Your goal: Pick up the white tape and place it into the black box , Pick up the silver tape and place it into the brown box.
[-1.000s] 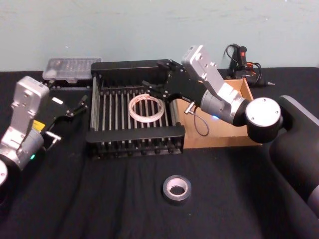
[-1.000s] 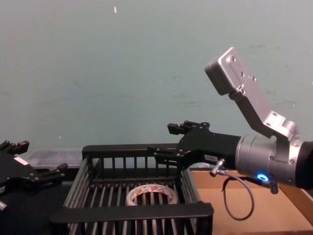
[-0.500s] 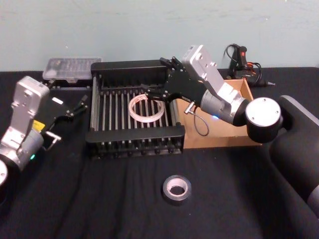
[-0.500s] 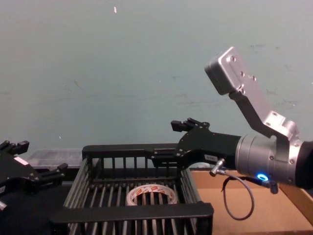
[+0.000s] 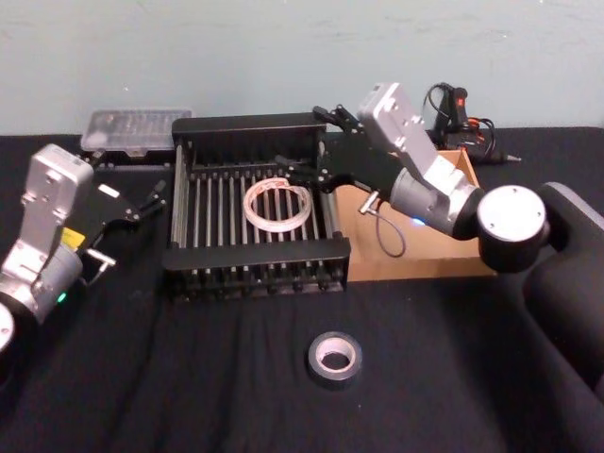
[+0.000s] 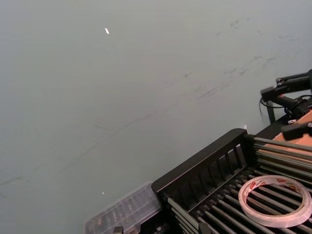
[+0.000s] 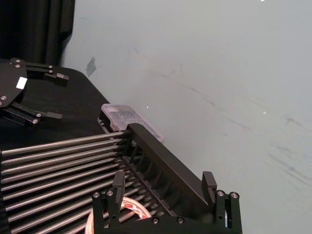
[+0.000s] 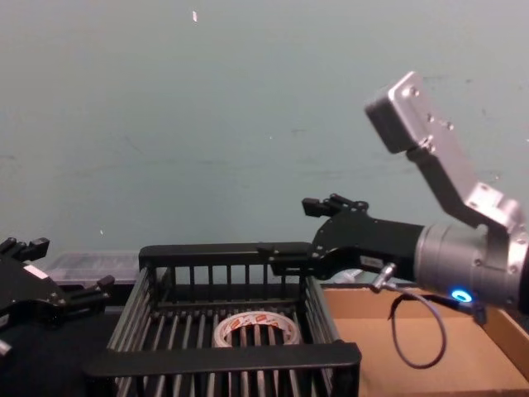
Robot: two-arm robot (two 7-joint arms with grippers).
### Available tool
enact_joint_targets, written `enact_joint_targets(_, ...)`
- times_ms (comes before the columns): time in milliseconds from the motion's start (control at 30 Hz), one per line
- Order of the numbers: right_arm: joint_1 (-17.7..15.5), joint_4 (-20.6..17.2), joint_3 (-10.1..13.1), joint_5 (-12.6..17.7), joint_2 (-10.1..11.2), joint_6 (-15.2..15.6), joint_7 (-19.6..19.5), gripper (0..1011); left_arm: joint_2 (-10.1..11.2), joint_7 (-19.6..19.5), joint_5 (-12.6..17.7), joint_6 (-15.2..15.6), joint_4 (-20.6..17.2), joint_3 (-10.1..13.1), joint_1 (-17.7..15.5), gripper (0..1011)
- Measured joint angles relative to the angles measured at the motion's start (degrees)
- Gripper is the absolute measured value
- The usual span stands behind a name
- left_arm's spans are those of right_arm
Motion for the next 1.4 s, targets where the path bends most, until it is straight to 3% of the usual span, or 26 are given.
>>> enact_joint_targets(367,-6.5,-12.0,3.0,2.5,5.4,3.0,-0.3,1000,0.0,0.0,0.0,0.0,0.0,0.0,0.0,1001)
enact_joint_targets(833,-19.2,-28.6,8.7,6.4,13.5,8.3,-2.7,1000,0.0,0.0,0.0,0.0,0.0,0.0,0.0,1001)
enact_joint_targets(1133,-25.9,-35.3,10.5,8.8,17.0,14.4,-2.7,1000,0.0,0.0,0.0,0.0,0.0,0.0,0.0,1001)
enact_joint_targets(1400,-29.4,-39.0,10.6,11.1,19.2,19.3,-1.5,1002,0.0,0.0,0.0,0.0,0.0,0.0,0.0,1001)
